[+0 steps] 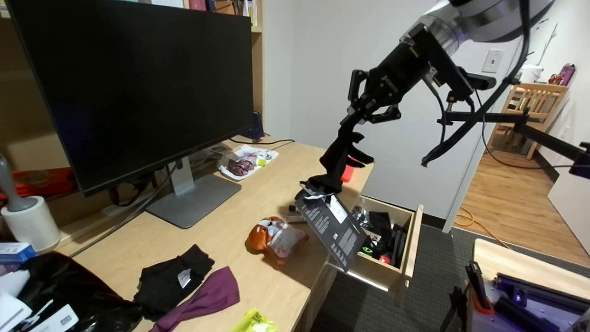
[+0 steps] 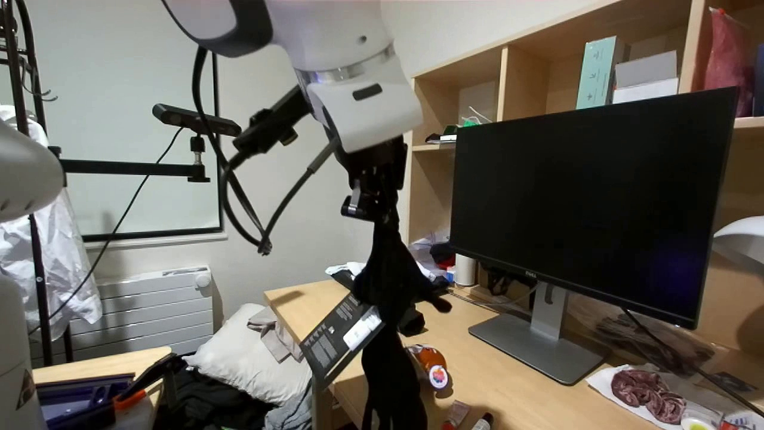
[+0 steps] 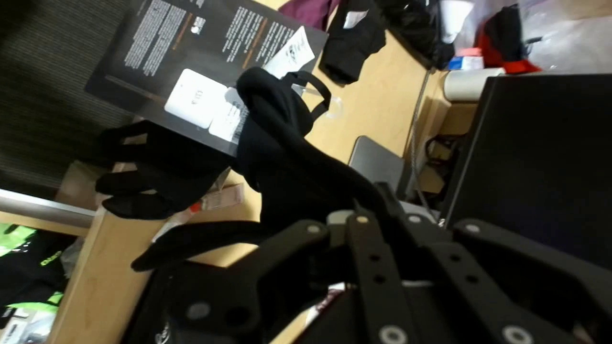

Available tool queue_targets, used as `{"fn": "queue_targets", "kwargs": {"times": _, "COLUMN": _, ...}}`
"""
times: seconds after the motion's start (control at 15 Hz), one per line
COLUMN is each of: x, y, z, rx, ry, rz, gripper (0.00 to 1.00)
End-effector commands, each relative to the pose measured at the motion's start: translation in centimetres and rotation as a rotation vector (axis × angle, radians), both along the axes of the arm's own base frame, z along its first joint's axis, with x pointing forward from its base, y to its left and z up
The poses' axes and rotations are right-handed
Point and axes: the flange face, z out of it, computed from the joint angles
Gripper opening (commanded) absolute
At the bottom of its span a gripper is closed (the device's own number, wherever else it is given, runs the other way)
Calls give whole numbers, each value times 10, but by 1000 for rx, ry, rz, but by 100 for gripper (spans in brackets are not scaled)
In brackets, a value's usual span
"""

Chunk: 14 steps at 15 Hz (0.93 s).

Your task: Place the set of socks in the left side of the desk

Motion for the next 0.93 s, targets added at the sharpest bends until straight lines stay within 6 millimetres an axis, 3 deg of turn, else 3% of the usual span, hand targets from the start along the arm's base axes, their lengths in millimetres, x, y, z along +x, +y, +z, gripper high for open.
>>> {"fn": "queue_targets", "kwargs": {"times": 0.0, "x": -17, "y": 45, "z": 29, "rx": 52, "ry": -103, "rz": 56, "gripper": 8}}
{"fn": "queue_targets", "kwargs": {"times": 0.47, "x": -27, "y": 138, "z": 43, "rx": 160, "ry": -211, "rz": 160, "gripper": 8}}
{"fn": "queue_targets", "kwargs": {"times": 0.53, "x": -17, "y": 150, "z": 50, "rx": 187, "ry": -220, "rz": 169, "gripper": 8}}
{"fn": "queue_targets", "kwargs": {"times": 0.87, "x": -9, "y": 206, "z": 40, "rx": 247, "ry": -277, "rz": 148, "gripper": 8}}
